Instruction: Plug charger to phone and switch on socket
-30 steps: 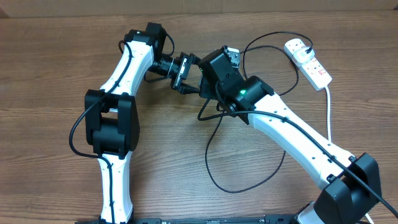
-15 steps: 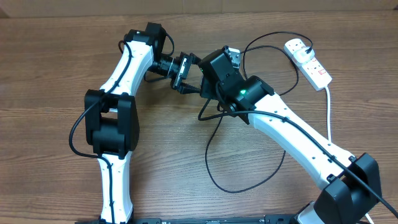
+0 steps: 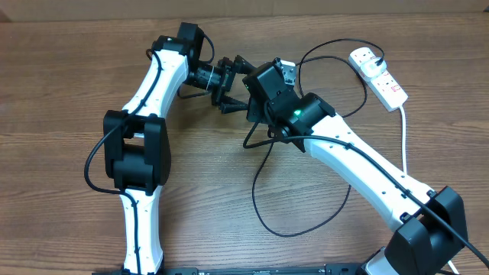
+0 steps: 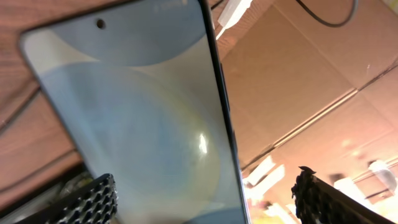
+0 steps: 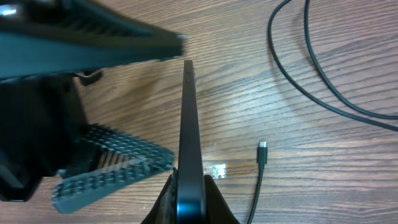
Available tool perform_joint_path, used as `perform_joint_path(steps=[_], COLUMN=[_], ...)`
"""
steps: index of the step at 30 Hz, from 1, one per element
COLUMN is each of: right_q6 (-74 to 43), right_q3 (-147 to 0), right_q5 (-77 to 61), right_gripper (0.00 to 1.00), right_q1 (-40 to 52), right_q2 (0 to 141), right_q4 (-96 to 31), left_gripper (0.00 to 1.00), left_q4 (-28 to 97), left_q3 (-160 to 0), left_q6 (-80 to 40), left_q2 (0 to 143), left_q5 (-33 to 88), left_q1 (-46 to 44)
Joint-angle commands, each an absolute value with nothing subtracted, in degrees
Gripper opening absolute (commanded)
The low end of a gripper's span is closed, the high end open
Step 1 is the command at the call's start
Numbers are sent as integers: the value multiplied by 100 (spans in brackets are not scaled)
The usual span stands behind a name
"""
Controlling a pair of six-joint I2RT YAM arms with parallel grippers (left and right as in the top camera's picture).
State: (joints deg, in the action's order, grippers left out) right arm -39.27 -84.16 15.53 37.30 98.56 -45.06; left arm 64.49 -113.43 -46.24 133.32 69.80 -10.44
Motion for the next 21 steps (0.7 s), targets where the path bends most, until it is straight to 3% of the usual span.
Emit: perform_joint_path(steps=[1,5,9,13,17,21], right_q6=[-3913,-3916,-3972,-5321,-6956,-8180], right_q3=[-8602,-8602,-8602,-8602,-8600,-8600], right_q5=[1817,1815,1778,1584,655,-185], right_gripper=[4,4,4,4,4,4], right_q1=[3487,3212,3015,2934,2880,2873], right_q2=[9671,9515,9310,9139,9122,9122], right_q4=[-4451,-4418,-4156,-3728,-3251,-2873], left_gripper=[87,87,80,75,83,77], left_q4=[6464,6779,7085,6925,6606,6241], left_q3=[-11504,-11504,-11502,-11502,-11502,-11500], left_q6=[-3391,-2528,-2187,-3297,-4532,-5505], left_q2=[13277,12853,12077,11297,10943,10951], left_q5=[7006,6687,5468,4250,3782,3697], left_q1=[-711,-469,-329,-414,-620,-814])
